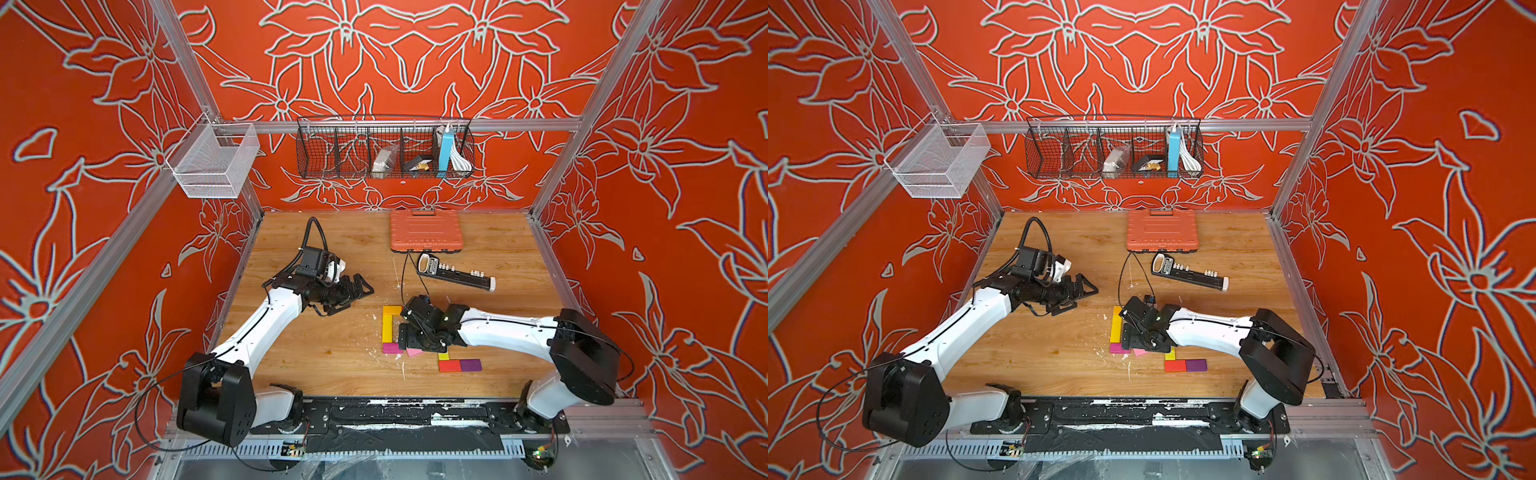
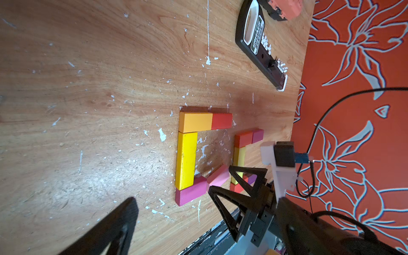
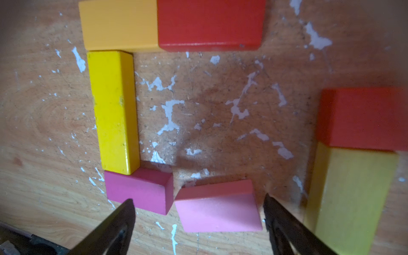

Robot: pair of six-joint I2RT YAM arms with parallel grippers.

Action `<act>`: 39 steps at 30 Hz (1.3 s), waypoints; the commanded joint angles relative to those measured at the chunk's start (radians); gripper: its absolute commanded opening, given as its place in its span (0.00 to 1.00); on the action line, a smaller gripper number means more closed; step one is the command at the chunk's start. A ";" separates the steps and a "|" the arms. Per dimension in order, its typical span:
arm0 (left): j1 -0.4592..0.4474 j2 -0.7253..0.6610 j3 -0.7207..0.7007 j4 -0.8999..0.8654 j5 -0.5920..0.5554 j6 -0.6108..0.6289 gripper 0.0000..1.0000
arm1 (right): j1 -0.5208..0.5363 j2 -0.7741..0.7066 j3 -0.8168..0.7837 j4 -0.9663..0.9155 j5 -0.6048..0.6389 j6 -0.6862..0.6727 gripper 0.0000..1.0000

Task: Assemble the letter c with building blocks
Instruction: Assemble the building block at the center of the board.

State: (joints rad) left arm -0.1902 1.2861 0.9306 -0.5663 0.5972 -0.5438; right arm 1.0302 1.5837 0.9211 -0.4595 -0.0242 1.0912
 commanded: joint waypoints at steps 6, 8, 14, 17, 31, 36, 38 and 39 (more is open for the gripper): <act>0.006 0.001 -0.005 0.000 0.012 0.001 0.98 | -0.002 0.004 -0.028 0.021 -0.023 0.013 0.92; 0.005 0.002 -0.005 0.000 0.012 0.002 0.98 | -0.002 0.001 -0.032 0.027 -0.030 0.017 0.91; 0.005 0.001 -0.006 0.000 0.012 0.000 0.98 | 0.003 -0.017 -0.036 0.036 -0.042 0.024 0.90; 0.006 0.000 -0.005 0.000 0.010 -0.001 0.98 | 0.007 -0.031 -0.033 0.026 -0.038 0.024 0.90; 0.005 -0.002 -0.011 -0.004 0.000 0.001 0.98 | 0.071 -0.148 -0.060 -0.004 -0.017 0.037 0.91; 0.006 -0.008 -0.016 -0.004 -0.014 -0.001 0.98 | 0.122 -0.119 -0.045 0.025 -0.021 0.017 0.91; 0.006 -0.010 -0.020 -0.006 -0.020 -0.001 0.98 | 0.140 -0.096 -0.040 0.041 -0.024 0.019 0.91; 0.006 -0.010 -0.020 -0.007 -0.022 -0.003 0.98 | 0.147 -0.088 -0.039 0.051 -0.025 0.021 0.91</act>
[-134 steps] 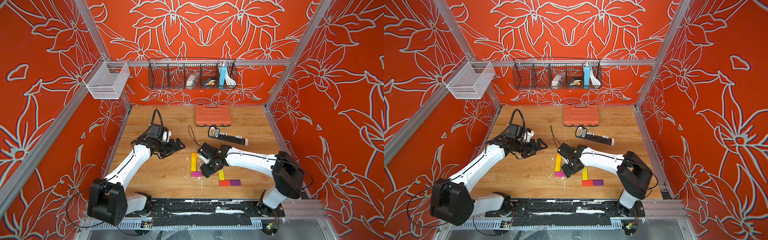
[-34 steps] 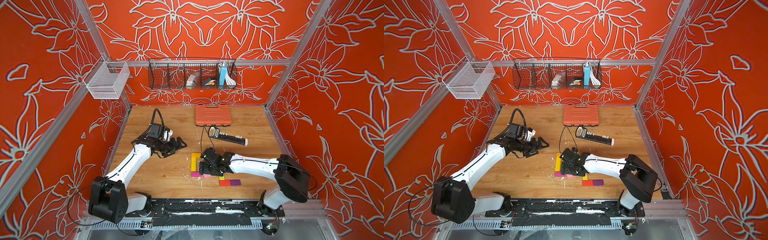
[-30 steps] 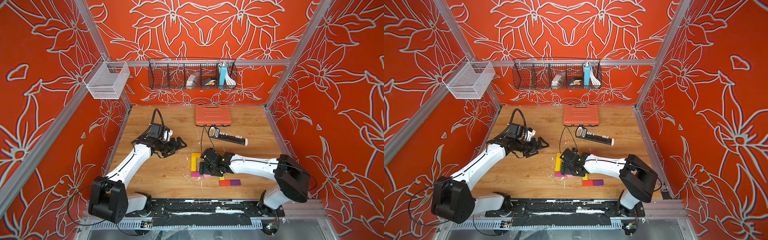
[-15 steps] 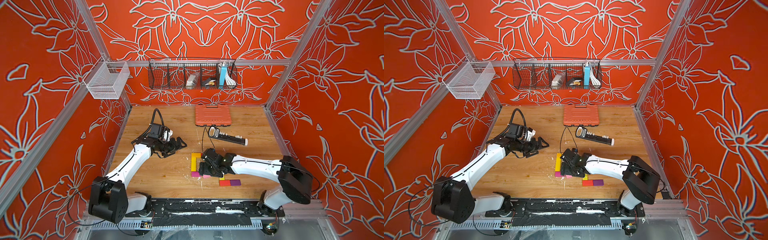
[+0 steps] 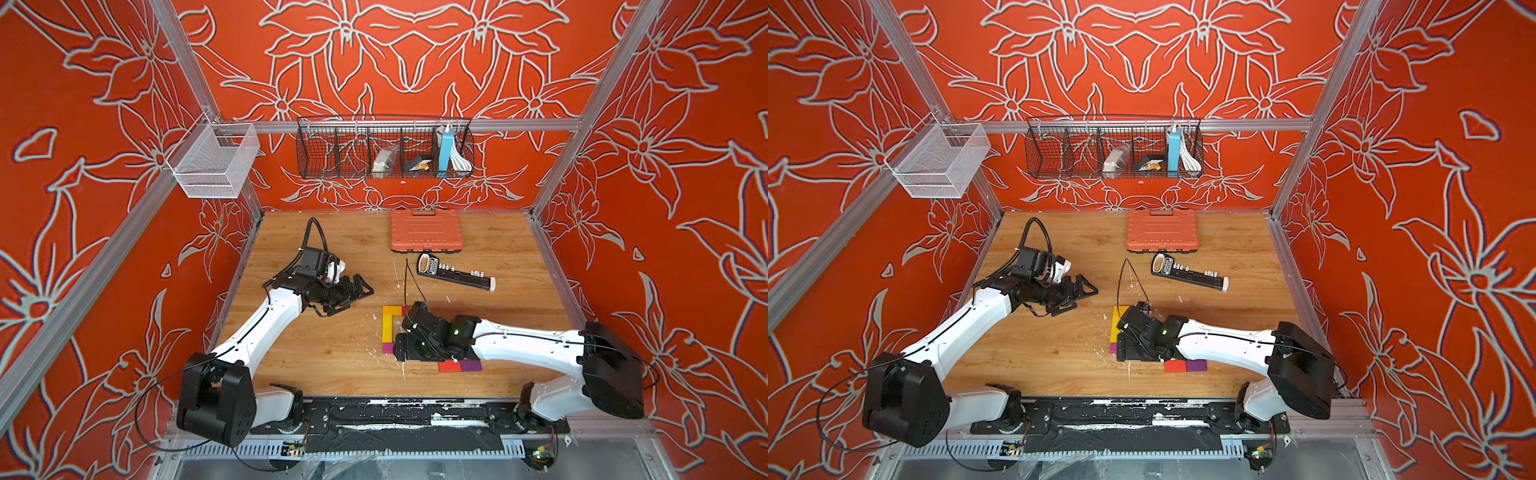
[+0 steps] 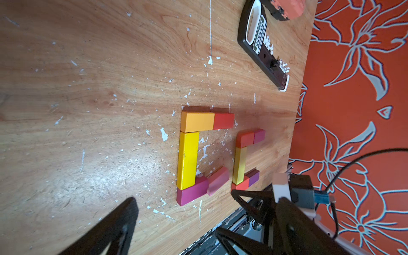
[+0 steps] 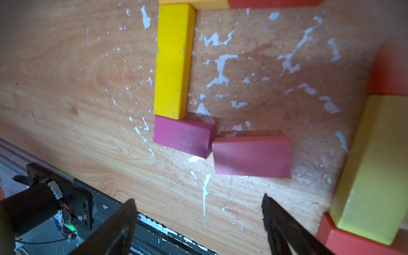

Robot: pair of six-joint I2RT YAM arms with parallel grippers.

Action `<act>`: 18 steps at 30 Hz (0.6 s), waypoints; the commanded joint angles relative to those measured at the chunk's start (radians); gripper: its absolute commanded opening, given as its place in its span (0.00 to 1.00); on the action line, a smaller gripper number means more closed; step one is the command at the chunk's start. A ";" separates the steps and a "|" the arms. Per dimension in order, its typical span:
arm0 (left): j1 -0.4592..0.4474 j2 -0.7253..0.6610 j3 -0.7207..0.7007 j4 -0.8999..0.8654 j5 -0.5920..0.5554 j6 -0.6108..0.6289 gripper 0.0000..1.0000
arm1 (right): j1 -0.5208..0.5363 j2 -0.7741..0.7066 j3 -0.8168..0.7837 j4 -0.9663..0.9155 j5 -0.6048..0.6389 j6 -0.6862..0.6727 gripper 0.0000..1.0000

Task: Assemble the letter c with building blocks
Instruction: Assemble the building block at the center of the board.

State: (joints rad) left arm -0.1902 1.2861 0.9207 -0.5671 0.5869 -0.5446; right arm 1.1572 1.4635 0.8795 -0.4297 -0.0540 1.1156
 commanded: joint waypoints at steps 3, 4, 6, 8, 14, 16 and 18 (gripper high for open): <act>0.006 -0.013 -0.013 -0.013 -0.021 -0.002 0.98 | 0.035 0.063 0.014 0.035 0.000 -0.002 0.90; 0.006 -0.015 -0.014 -0.013 -0.024 -0.003 0.98 | 0.040 0.071 0.019 0.038 -0.001 -0.002 0.91; 0.006 -0.022 -0.016 -0.014 -0.027 -0.004 0.98 | 0.046 0.092 0.029 0.046 -0.010 -0.006 0.90; 0.006 -0.026 -0.017 -0.017 -0.028 -0.007 0.98 | 0.049 0.112 0.039 0.048 -0.014 -0.008 0.91; 0.006 -0.040 -0.020 -0.024 -0.032 -0.007 0.98 | 0.051 0.135 0.047 0.059 -0.012 -0.011 0.91; 0.006 -0.039 -0.019 -0.024 -0.030 -0.007 0.98 | 0.050 0.139 0.050 0.055 -0.006 -0.011 0.91; 0.006 -0.039 -0.018 -0.022 -0.029 -0.009 0.98 | 0.050 0.141 0.052 0.053 0.001 -0.013 0.91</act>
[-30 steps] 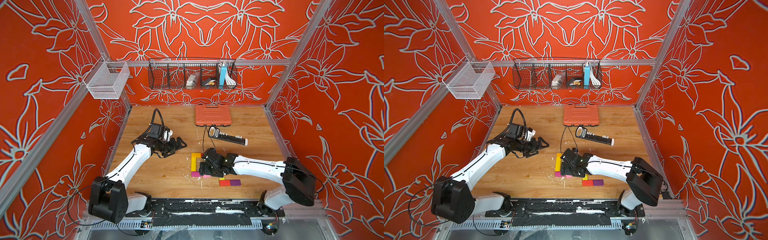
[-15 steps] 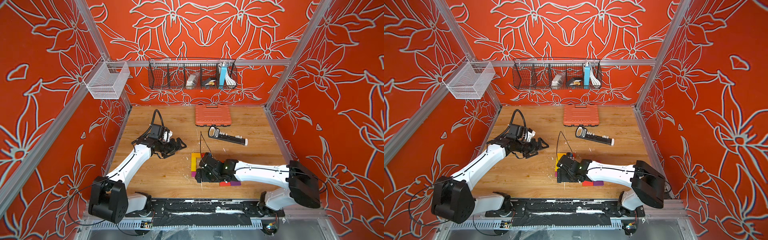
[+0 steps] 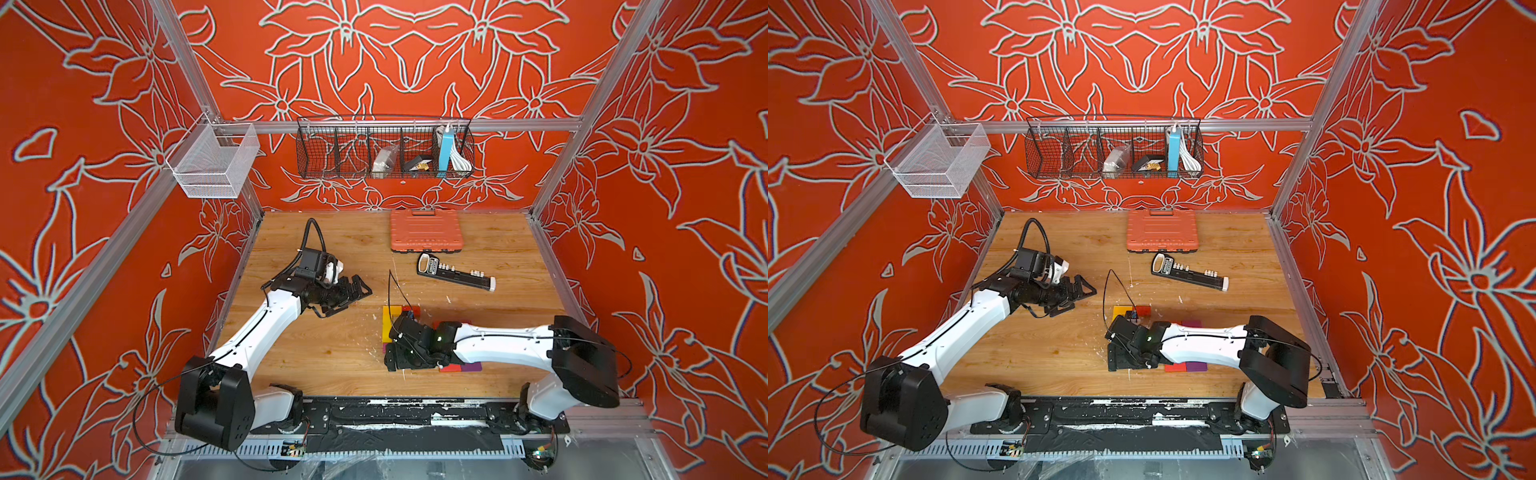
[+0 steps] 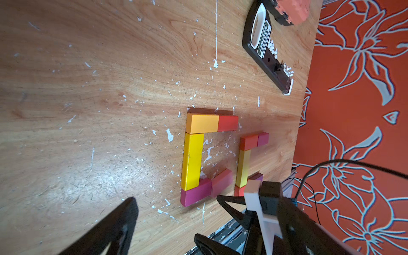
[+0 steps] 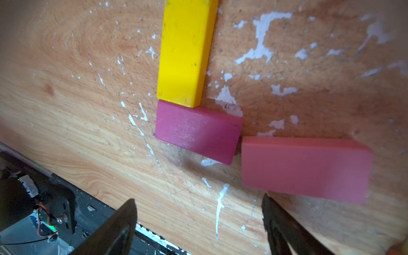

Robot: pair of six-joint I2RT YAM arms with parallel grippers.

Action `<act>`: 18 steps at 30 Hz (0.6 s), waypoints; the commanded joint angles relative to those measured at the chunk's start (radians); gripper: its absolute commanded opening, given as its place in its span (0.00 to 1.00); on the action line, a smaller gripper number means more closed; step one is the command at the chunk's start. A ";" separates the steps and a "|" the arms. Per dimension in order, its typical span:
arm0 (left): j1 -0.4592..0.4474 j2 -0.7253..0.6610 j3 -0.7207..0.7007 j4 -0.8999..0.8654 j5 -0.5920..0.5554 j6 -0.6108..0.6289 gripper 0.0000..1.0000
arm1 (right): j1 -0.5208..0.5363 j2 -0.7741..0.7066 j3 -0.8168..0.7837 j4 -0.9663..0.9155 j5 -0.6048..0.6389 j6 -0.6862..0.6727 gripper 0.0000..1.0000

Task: Assemble the letter c with building blocks
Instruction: Assemble the building block at the center of the board.

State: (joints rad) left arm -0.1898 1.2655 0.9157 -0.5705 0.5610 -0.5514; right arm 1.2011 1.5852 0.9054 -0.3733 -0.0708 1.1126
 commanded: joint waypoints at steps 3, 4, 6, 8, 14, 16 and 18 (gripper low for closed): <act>0.006 -0.017 -0.010 -0.018 -0.001 -0.001 0.98 | 0.007 0.028 0.030 -0.004 0.019 -0.010 0.91; 0.006 -0.016 -0.010 -0.018 -0.001 0.000 0.98 | 0.006 0.032 0.032 -0.006 0.020 -0.010 0.90; 0.006 -0.018 -0.008 -0.019 0.000 0.000 0.98 | 0.008 0.038 0.038 -0.006 0.018 -0.011 0.90; 0.006 -0.020 -0.008 -0.020 0.000 0.001 0.98 | 0.006 0.045 0.043 -0.006 0.017 -0.012 0.90; 0.005 -0.024 -0.008 -0.022 0.002 0.005 0.98 | 0.006 0.061 0.055 -0.007 0.022 -0.014 0.91; 0.005 -0.023 -0.009 -0.020 0.002 0.004 0.98 | 0.003 0.064 0.060 -0.009 0.022 -0.015 0.91; 0.006 -0.023 -0.008 -0.020 0.003 0.004 0.98 | 0.001 0.067 0.062 -0.010 0.023 -0.017 0.90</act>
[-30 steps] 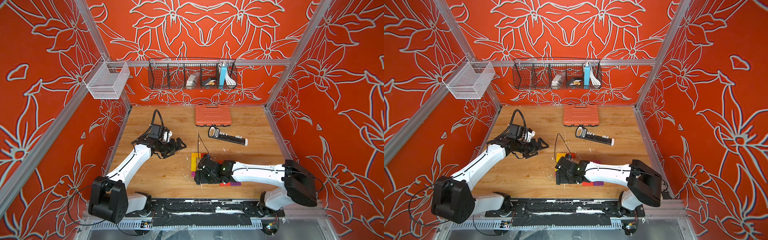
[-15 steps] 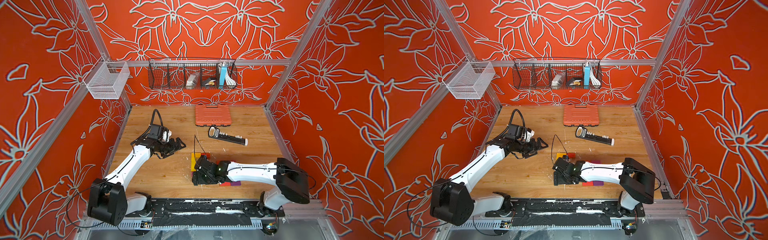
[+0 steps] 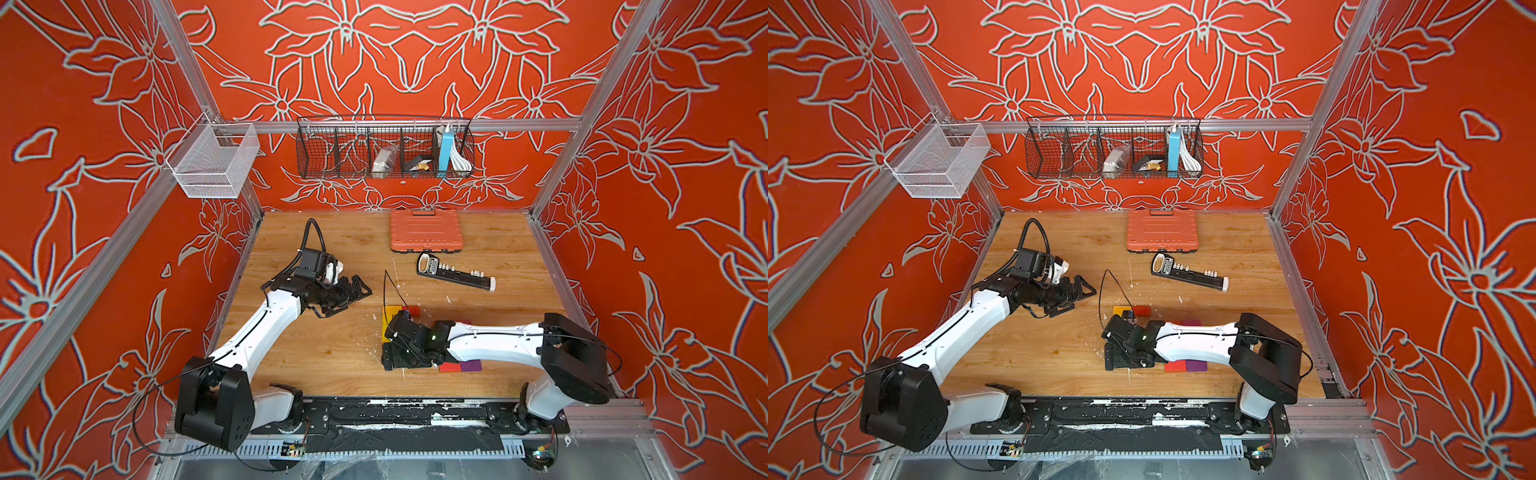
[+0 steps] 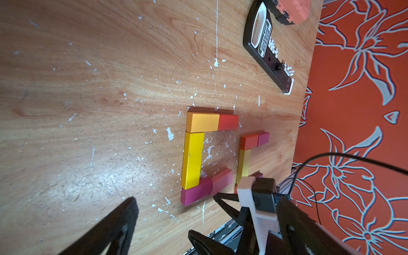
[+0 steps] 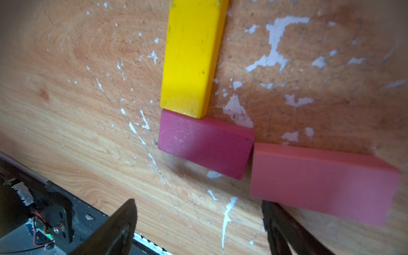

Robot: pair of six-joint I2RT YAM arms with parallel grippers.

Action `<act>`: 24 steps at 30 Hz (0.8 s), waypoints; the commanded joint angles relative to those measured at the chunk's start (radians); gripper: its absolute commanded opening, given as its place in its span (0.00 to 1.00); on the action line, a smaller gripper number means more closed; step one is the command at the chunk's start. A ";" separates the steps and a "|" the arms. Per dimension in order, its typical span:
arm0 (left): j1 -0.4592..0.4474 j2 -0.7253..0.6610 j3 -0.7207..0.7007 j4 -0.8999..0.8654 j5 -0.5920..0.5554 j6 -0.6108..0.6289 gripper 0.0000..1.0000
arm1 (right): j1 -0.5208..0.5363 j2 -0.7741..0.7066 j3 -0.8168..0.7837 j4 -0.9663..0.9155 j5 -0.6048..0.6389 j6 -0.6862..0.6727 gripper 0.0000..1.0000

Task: Assemble the letter c with building blocks
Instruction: Assemble the building block at the center of the board.

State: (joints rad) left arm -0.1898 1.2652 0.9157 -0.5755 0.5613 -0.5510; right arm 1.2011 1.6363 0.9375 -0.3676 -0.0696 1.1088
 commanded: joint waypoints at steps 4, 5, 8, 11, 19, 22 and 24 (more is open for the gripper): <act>0.006 -0.024 -0.008 -0.015 0.003 0.006 0.98 | -0.004 0.021 0.034 -0.018 0.021 -0.015 0.91; 0.006 -0.024 -0.008 -0.015 0.003 0.006 0.98 | -0.005 0.022 0.034 -0.018 0.021 -0.015 0.91; 0.006 -0.022 -0.008 -0.014 0.004 0.006 0.98 | -0.006 0.026 0.037 -0.017 0.021 -0.017 0.91; 0.006 -0.021 -0.008 -0.012 0.003 0.007 0.98 | -0.010 0.027 0.042 -0.019 0.020 -0.019 0.91; 0.006 -0.022 -0.010 -0.014 0.006 0.006 0.98 | -0.012 0.019 0.048 -0.016 -0.002 -0.025 0.90; 0.006 -0.031 -0.013 -0.018 0.008 0.006 0.98 | -0.012 -0.031 0.035 -0.021 0.010 -0.021 0.91; 0.006 -0.038 -0.018 -0.023 0.006 0.005 0.98 | -0.020 -0.075 0.024 -0.039 0.037 -0.025 0.91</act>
State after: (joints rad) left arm -0.1898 1.2606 0.9157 -0.5774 0.5617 -0.5510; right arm 1.1904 1.6318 0.9600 -0.3737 -0.0692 1.0927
